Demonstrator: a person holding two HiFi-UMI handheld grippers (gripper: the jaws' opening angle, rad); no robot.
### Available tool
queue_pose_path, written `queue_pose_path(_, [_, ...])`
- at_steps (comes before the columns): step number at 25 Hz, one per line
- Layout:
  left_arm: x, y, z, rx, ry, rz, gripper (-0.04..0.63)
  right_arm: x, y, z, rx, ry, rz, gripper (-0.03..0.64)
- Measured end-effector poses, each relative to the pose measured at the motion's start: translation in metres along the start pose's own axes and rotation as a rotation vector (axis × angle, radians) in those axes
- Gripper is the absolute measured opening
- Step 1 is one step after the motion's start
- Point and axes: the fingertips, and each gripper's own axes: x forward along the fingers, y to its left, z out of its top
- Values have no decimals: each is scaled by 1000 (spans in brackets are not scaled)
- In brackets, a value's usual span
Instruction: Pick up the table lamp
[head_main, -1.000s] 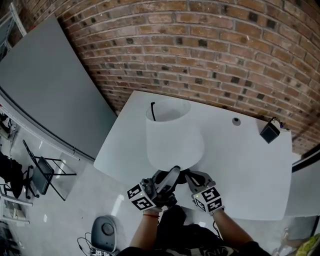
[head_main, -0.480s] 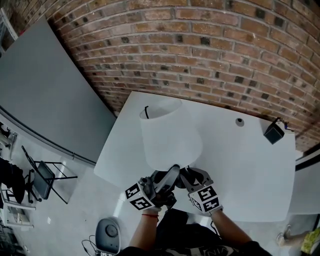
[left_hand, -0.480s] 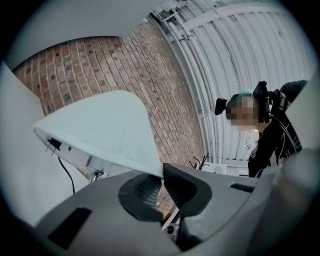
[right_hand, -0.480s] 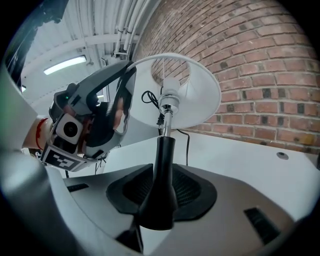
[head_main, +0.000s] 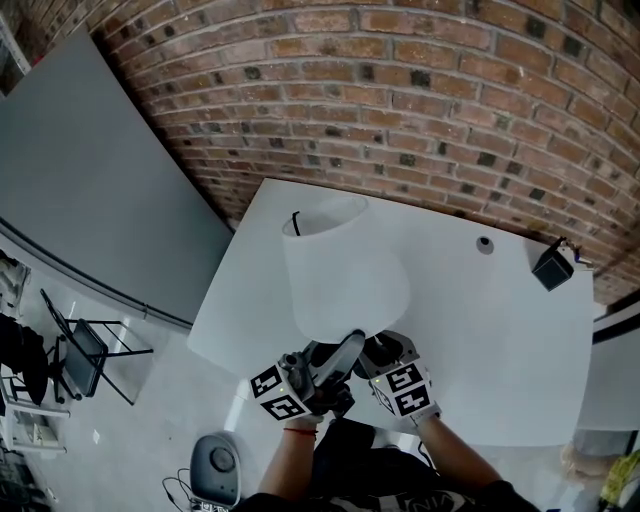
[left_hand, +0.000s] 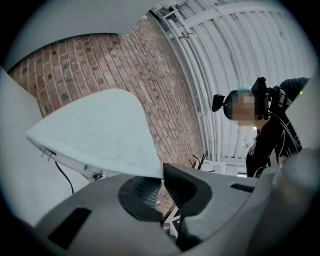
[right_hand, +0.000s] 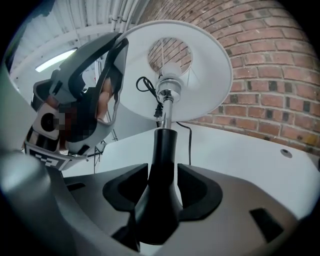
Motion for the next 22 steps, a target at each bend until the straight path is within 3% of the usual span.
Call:
queue_pose_path(12, [1,-2,-1,1,3,1,20,6,1,1,-13,19,-5,169])
queue_pose_path(22, [7,-13,-6,30,17,16,20,-3,-2,4,-12,-49,-38,163])
